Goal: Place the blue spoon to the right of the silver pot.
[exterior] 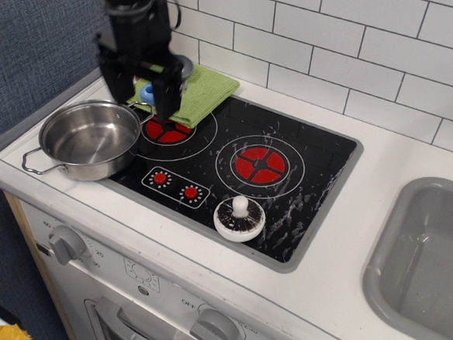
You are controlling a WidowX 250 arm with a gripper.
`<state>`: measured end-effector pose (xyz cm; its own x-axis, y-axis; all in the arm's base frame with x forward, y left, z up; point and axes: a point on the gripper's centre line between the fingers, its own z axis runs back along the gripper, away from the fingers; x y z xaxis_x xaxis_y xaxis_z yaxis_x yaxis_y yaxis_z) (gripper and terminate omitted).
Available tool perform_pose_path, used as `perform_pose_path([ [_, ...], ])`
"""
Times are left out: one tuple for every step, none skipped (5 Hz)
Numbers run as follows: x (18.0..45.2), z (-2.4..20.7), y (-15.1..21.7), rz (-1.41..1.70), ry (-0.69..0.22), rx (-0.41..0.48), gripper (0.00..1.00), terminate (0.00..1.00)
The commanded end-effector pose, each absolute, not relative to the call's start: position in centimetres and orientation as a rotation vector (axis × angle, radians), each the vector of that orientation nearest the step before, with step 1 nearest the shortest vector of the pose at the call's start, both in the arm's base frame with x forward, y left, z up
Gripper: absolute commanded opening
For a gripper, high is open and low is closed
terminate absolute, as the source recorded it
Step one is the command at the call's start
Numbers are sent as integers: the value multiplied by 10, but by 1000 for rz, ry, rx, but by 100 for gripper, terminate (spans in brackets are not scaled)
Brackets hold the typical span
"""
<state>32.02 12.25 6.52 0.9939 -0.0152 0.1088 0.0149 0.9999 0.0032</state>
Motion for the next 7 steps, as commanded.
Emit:
perform_pose_path([
  [373, 70, 160, 45, -155, 59, 100, 0],
  [378, 60, 162, 44, -133, 63, 100, 0],
  [379, 52, 164, 49, -120, 66, 100, 0],
  [380, 45, 164, 57, -106, 66, 100, 0],
  [380, 41, 162, 55, -94, 64, 0, 0],
  [380, 37, 158, 47, -81, 60, 0, 0],
  [377, 65, 155, 46, -145, 63, 0, 0],
])
